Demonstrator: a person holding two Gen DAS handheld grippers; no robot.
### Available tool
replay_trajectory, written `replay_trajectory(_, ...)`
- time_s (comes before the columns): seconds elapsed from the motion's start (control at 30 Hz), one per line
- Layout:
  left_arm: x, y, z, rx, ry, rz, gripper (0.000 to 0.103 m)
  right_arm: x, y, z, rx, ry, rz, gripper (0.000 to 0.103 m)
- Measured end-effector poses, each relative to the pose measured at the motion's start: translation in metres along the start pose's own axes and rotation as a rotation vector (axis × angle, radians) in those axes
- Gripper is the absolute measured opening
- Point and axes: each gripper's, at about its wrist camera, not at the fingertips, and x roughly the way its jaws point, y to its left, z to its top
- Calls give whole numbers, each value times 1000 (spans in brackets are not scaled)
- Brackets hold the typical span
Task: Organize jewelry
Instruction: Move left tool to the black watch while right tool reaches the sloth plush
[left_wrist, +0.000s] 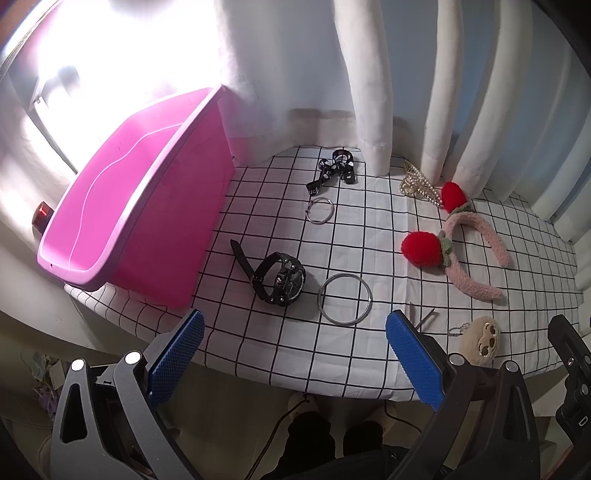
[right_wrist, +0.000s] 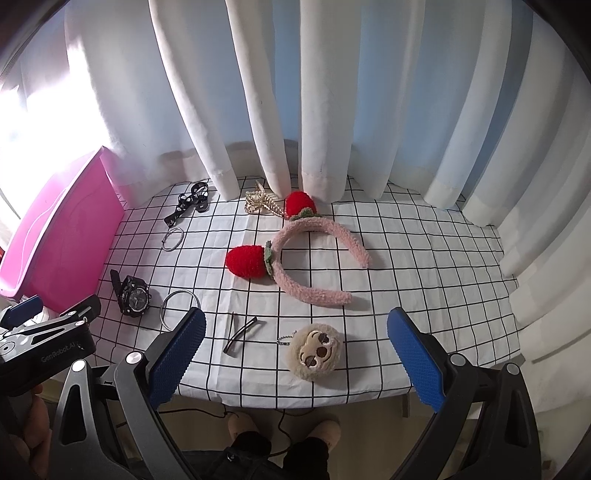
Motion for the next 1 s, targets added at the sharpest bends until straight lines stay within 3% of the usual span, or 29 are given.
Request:
replay_trajectory(0.4, 44, 9, -31, -51, 66, -32, 97, 53, -32, -37, 46, 145, 21, 94)
replay_trajectory(0.73, 94, 23, -47, -89, 105, -7, 97, 104, -40, -62, 25, 199, 38, 94)
replay_trajectory(1.0, 123, 34, -27, -129, 49, 18, 97, 132, -41, -68, 37, 213, 37, 94)
